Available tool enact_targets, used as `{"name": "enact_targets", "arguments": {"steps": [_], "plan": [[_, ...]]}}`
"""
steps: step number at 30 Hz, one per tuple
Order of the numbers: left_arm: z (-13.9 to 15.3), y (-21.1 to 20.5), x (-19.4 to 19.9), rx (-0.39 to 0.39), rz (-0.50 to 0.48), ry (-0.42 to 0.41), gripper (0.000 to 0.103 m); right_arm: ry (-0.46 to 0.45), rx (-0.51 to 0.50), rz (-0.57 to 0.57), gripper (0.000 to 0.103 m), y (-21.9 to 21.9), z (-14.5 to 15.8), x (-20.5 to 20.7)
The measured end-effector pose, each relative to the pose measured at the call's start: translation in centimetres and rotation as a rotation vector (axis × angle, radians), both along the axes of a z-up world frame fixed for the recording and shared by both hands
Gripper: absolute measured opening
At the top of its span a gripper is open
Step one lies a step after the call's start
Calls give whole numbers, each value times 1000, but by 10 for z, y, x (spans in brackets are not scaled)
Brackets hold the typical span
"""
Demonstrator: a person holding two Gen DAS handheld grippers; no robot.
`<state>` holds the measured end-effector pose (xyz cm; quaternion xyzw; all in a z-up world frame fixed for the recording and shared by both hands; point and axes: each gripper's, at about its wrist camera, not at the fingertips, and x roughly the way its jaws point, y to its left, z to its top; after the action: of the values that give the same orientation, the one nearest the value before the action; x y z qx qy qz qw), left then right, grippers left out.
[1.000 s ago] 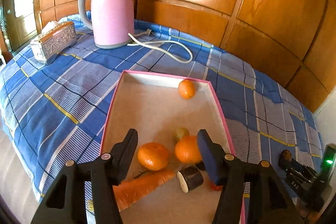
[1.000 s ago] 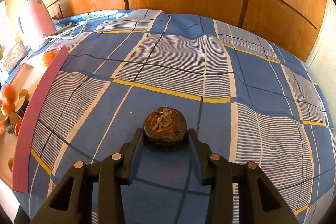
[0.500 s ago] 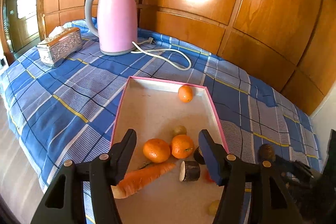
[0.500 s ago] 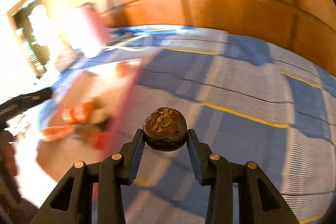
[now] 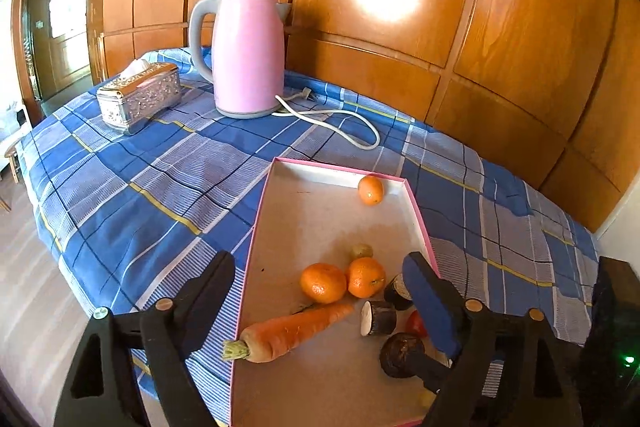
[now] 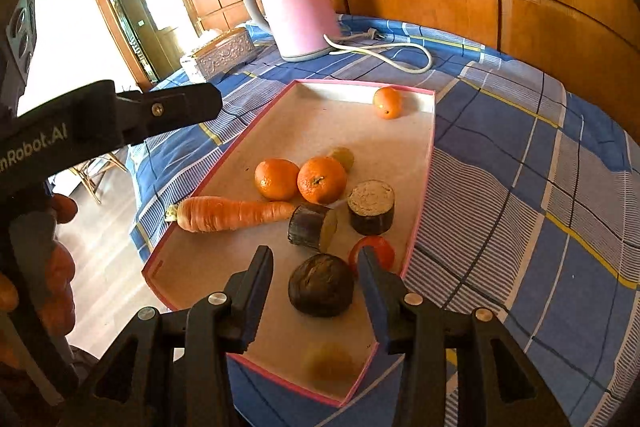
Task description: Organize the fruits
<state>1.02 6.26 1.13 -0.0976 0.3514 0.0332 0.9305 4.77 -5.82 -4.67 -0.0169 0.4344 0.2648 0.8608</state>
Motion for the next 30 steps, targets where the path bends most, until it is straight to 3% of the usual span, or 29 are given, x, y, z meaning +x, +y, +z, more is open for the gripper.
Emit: {"name": "enact_targets", "arguments": {"steps": [7,15,20,30], "plan": [[1,-6,-9,18,-2,-5,98,-47,0,-133,45,-19,13,-7],[4,-13,-20,47,-8,-22,103,-109,-47,-271,50,-35,25,-8],[3,-17,-25,58,-17,-21,103,-143,-103,-305,50,-35,24,-14],[9,-25,-33,102,4,-34,103,-160,-115,-300,50,-32,26,-20]]}}
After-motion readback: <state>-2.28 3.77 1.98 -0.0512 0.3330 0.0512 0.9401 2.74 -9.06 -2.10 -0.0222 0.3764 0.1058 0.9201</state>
